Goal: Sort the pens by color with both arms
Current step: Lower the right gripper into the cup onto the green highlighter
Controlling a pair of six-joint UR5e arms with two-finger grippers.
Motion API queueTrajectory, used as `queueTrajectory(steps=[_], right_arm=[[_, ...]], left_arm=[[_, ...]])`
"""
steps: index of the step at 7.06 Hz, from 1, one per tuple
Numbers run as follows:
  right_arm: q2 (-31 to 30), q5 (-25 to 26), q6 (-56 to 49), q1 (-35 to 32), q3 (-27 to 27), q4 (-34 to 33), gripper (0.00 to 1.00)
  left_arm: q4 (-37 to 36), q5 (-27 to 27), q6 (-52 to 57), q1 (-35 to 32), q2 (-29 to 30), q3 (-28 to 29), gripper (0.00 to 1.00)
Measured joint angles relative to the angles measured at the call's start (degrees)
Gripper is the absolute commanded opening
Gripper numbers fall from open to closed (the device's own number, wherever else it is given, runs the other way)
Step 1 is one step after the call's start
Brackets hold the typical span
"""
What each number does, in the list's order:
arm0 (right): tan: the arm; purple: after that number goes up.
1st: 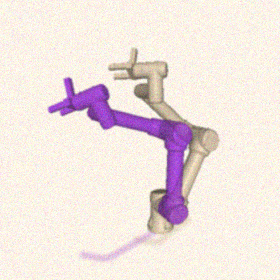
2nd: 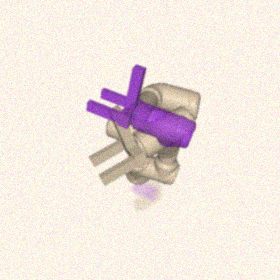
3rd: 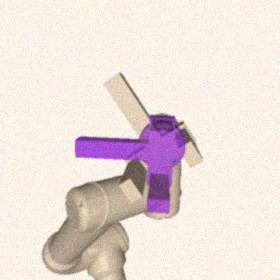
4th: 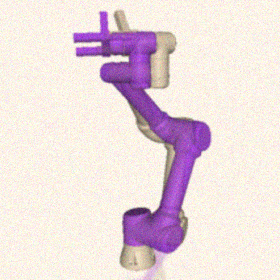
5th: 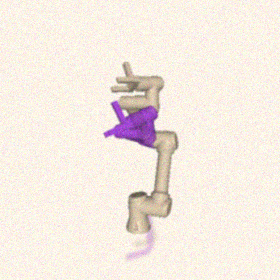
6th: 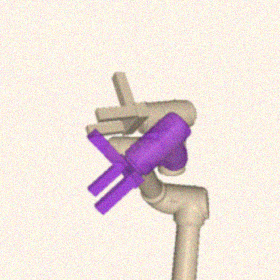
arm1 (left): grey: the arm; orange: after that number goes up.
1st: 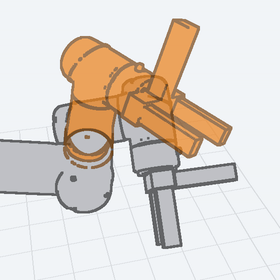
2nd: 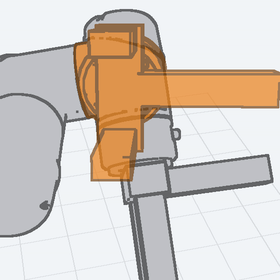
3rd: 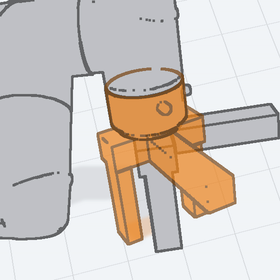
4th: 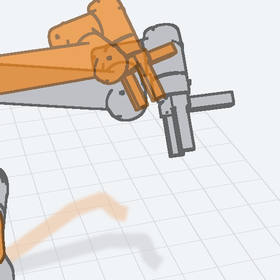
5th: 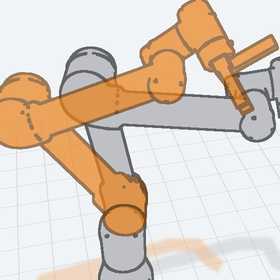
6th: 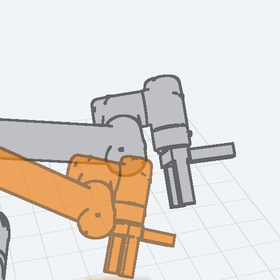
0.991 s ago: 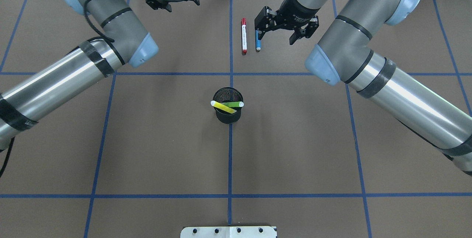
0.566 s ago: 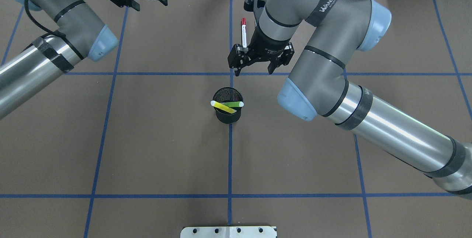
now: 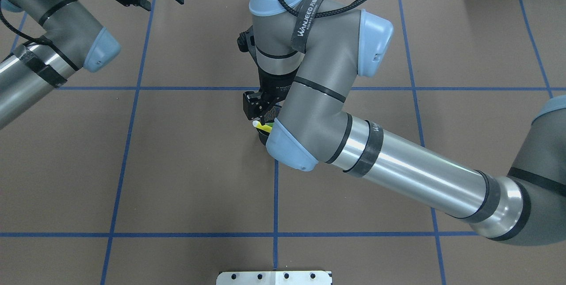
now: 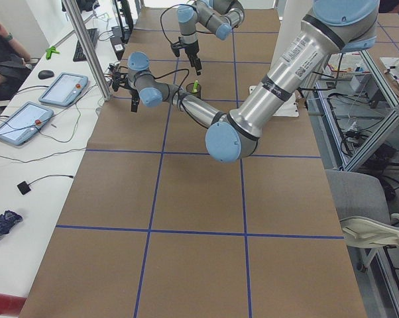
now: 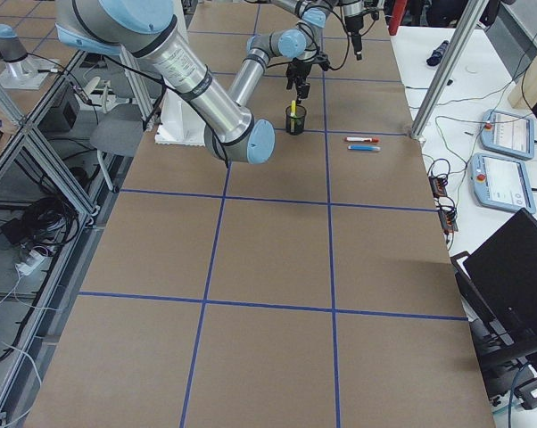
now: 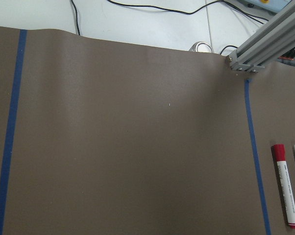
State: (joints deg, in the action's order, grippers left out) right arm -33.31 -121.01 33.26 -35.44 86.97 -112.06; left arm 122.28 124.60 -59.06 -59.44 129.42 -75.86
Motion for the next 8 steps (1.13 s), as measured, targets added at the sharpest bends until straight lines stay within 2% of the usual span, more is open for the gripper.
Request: queueTrajectory(steps=[3,6,8], right_arm=[[0.9,2.5,-6.5,0.2,-4.5,-0.8,0.59],[0.2,2.6,-7.2,0.6,-4.7,-0.8,0.47],[0.0,2.7,-7.2,1.4,-4.7,-0.8,0.44]], left_arm=[[0.1,0.5,0.6,-0.4,-1.1,-0.6,1.0],[0.1,0.5,0.9,-0.5,-1.1,-0.7,1.0],[0.1,0.5,0.9,-0.5,-1.1,-0.8,1.0]])
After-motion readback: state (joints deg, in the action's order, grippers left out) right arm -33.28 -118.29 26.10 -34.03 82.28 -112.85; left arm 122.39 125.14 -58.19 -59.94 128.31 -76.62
